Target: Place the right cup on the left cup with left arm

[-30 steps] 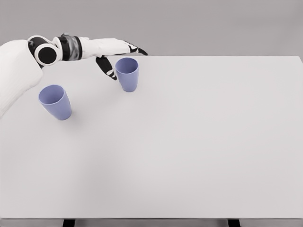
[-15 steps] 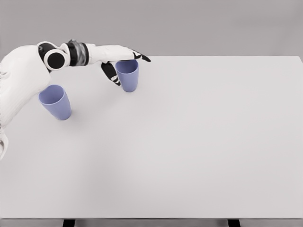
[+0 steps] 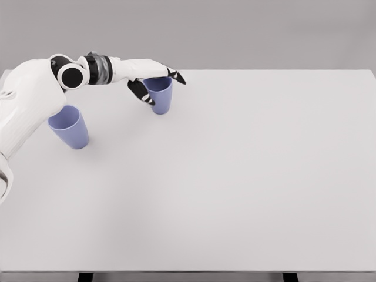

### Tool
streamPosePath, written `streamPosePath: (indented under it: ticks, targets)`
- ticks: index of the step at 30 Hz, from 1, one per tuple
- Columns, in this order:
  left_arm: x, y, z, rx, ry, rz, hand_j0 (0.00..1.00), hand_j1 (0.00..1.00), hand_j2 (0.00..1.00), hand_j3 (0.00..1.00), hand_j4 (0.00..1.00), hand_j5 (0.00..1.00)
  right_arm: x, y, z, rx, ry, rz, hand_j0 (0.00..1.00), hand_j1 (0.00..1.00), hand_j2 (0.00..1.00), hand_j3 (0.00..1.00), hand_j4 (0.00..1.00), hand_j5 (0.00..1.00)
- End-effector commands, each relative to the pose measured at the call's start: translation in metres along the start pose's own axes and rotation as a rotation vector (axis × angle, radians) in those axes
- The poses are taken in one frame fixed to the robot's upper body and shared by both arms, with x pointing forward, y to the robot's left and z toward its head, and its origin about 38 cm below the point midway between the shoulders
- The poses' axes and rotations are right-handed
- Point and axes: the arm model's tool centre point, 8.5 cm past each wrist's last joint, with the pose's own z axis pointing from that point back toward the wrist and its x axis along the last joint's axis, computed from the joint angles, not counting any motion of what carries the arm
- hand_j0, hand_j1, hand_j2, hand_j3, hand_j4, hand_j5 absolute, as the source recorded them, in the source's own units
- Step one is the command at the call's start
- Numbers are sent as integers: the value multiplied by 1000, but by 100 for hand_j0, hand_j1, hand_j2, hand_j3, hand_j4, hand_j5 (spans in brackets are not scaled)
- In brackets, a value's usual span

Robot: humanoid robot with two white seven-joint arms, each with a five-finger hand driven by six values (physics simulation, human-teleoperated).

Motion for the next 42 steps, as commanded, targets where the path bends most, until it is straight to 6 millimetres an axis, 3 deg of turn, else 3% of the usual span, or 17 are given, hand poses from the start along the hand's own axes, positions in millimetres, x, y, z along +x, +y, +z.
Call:
streamPosePath:
  ticks: [1, 5, 19, 23, 38, 42]
  targets:
    - [-1, 1, 1, 8, 0, 7, 59, 59, 59, 59, 59, 59, 0, 0, 0, 1, -1, 0, 100, 100, 100, 100, 100, 100]
    - [-3, 0, 4, 4, 7, 8, 53, 53, 53, 53, 53, 53, 0, 0, 0, 1, 0, 1, 100, 100, 100, 100, 100, 100]
    - [-1, 3, 6, 4, -3, 8, 44, 44, 44, 44, 44, 44, 0, 0, 0, 1, 0, 1, 100, 100, 100, 100, 100, 100]
    - [0, 9, 17, 14, -13, -15, 43, 43, 43, 43, 43, 43, 0, 0, 0, 1, 0, 1, 100, 100, 100, 100, 100, 100]
    - [3, 29, 96, 93, -74, -41, 43, 43, 43, 43, 43, 43, 0, 0, 0, 1, 0, 1, 100, 100, 100, 100, 100, 100]
    - [0, 30, 130, 107, -62, -46, 43, 43, 43, 43, 43, 43, 0, 0, 0, 1, 0, 1, 100, 100, 100, 100, 100, 100]
